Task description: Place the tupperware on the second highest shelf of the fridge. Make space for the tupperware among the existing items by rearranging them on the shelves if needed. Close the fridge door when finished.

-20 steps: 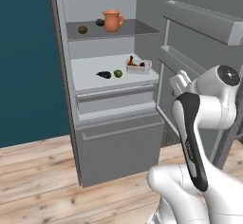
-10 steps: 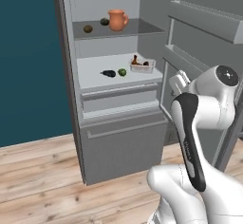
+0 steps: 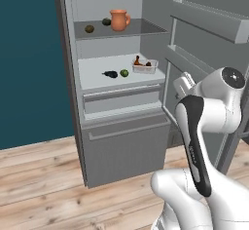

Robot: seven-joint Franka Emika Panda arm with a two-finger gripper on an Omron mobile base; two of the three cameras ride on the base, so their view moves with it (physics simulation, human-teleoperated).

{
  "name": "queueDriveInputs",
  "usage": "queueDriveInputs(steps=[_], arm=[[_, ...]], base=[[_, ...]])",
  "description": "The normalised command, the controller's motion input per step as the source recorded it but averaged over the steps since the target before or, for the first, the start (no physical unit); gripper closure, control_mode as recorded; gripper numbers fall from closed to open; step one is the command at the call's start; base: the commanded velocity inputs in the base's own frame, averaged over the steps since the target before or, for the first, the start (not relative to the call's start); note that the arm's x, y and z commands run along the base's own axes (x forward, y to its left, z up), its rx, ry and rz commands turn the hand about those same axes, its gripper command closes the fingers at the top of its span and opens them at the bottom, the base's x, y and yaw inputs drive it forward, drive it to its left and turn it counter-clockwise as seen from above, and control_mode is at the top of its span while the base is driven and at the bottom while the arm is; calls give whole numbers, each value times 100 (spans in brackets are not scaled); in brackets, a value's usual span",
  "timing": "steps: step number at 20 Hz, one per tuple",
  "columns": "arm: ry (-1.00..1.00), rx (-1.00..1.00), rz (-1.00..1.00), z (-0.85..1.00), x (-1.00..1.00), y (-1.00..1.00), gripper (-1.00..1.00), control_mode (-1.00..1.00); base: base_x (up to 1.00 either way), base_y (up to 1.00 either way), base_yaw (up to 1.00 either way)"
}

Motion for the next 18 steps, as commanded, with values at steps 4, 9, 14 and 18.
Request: queueDriveInputs(steps=[4, 9, 14, 18], arm=[[0, 0, 0, 0, 0, -8, -100, -100], [0, 1, 0, 0, -3, -60, -100, -100], [0, 5, 0, -2, -5, -92, -100, -100], [-2, 12, 0, -5, 0, -100, -100, -100]], base=[[0, 0, 0], [0, 0, 0], [0, 0, 0], [0, 0, 0]])
